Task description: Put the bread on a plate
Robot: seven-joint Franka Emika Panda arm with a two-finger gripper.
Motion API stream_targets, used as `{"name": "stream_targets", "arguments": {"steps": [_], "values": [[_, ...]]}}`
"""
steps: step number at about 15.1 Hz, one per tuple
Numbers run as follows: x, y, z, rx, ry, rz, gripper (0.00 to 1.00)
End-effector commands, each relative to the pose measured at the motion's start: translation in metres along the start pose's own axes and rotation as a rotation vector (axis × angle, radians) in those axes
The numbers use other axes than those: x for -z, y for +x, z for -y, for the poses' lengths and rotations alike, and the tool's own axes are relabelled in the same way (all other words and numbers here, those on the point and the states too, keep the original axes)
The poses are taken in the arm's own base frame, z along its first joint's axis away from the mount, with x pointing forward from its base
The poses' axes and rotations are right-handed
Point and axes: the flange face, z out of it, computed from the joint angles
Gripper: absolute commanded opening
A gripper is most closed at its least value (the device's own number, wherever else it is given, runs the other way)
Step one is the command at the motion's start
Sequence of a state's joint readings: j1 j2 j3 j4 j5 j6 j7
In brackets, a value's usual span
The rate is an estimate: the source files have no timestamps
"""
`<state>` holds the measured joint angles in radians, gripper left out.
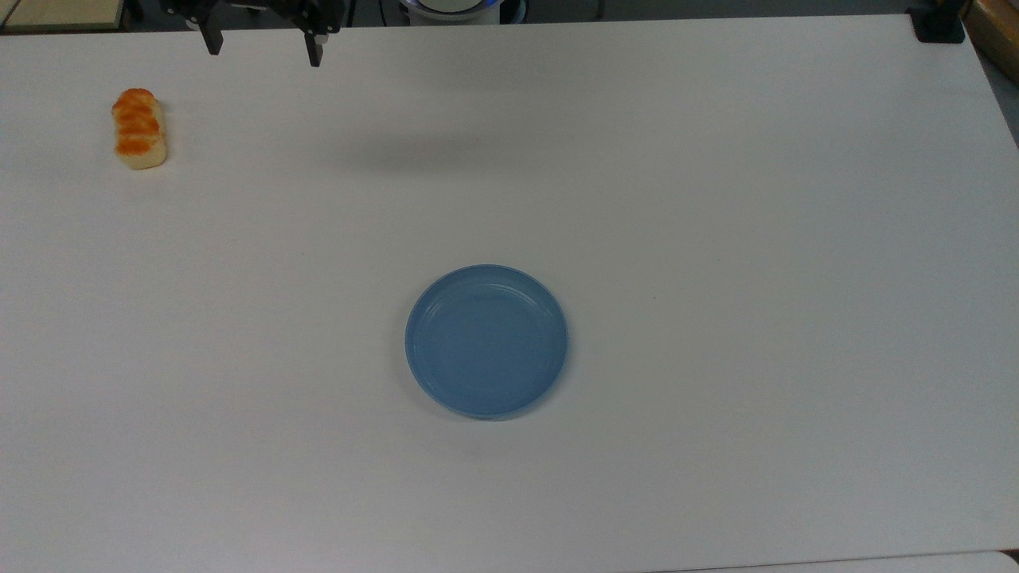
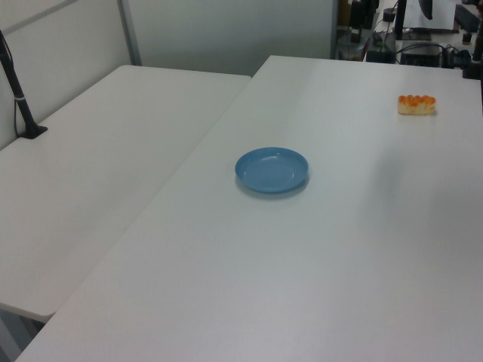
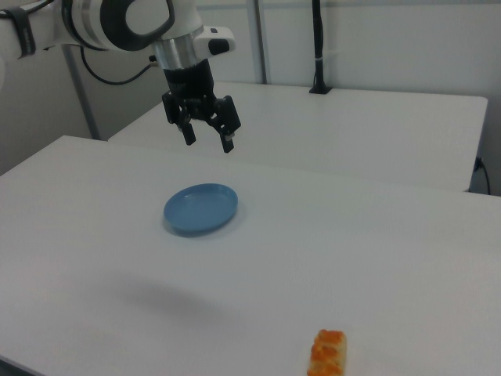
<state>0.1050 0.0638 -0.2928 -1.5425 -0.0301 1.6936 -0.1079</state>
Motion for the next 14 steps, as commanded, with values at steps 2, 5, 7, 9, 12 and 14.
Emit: {"name": "stream_targets", "arguments": {"steps": [2, 5, 7, 9, 12, 14], "values": [[0.0086, -0.0083, -0.0142, -0.061, 0.043, -0.027, 1.0], [0.008, -0.0079, -0.0167, -0.064, 0.042, -0.025, 1.0], [0.0081, -0.0078, -0.0158, -0.063, 0.042, -0.025, 1.0], [0.0073, -0.0073, -0.0157, -0.055, 0.042, -0.025, 1.0], [0.0075, -0.0066, -0.0175, -0.055, 0.04, -0.03, 1.0], [-0.0001, -0.0033, -0.013, -0.047, 0.041, -0.017, 1.0]]}}
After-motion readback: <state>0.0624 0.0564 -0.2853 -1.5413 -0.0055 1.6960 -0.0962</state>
